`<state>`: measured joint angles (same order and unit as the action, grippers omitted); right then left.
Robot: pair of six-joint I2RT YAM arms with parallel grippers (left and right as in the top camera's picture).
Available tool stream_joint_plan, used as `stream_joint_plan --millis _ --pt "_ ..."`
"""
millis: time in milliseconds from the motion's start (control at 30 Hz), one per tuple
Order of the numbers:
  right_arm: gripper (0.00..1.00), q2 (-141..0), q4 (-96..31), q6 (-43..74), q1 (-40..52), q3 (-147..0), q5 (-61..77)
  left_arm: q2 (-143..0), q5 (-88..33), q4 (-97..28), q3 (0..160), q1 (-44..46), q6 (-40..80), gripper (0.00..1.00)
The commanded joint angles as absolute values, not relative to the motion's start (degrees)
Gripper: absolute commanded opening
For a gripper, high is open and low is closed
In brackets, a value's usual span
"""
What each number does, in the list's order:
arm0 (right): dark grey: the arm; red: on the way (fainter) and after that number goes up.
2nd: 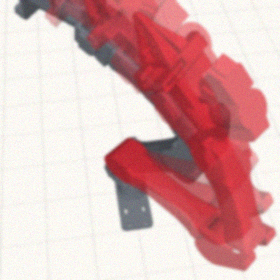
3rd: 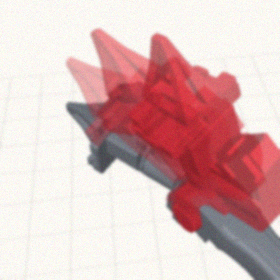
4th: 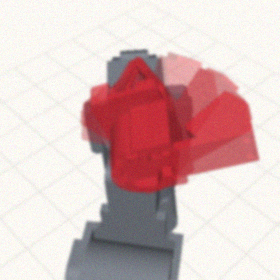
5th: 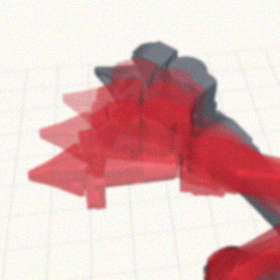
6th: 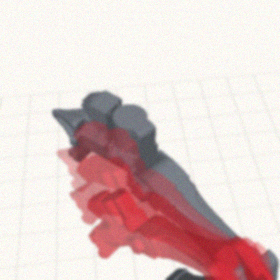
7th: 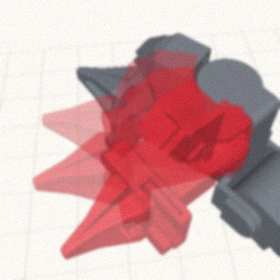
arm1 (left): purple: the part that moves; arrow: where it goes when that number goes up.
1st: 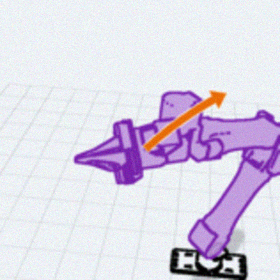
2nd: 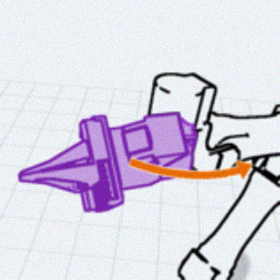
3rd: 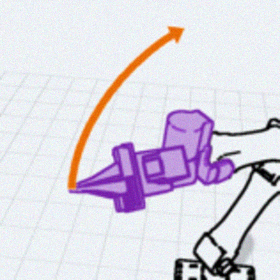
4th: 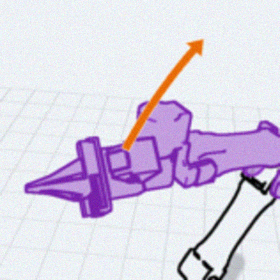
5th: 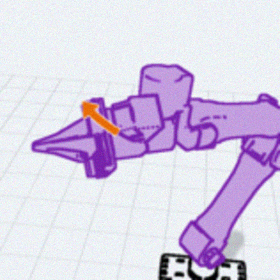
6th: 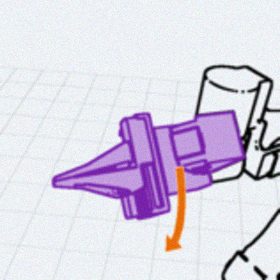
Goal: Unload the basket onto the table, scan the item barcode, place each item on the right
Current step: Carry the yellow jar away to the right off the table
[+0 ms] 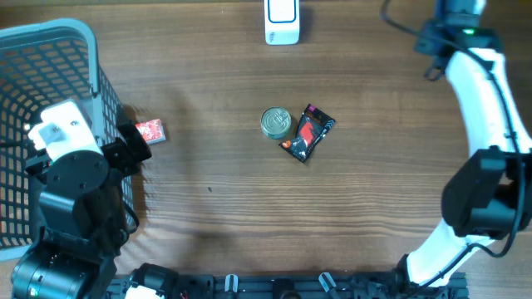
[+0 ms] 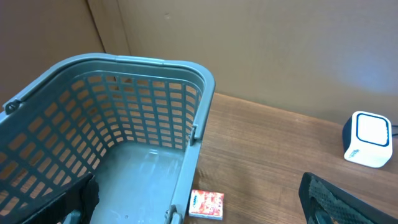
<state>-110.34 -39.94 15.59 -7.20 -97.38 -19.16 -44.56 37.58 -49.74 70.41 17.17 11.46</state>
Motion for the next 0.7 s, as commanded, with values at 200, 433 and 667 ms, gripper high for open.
stream_joint_plan --millis 200,433,667 --pt "0.54 -108.42 -39.42 16.47 -22.39 -98.15 -17.43 -44.42 34.87 -49.54 70.72 16.97 12.8 1.0" --pt "0.54 -110.39 -39.81 16.49 -31.68 -98.13 -11.51 -45.19 30.35 -49.52 70.72 16.99 12.91 1.0" --pt "0.54 -114.19 -42.04 16.49 -36.84 -96.92 -9.19 -48.51 29.36 -49.28 70.72 17.04 14.24 1.0"
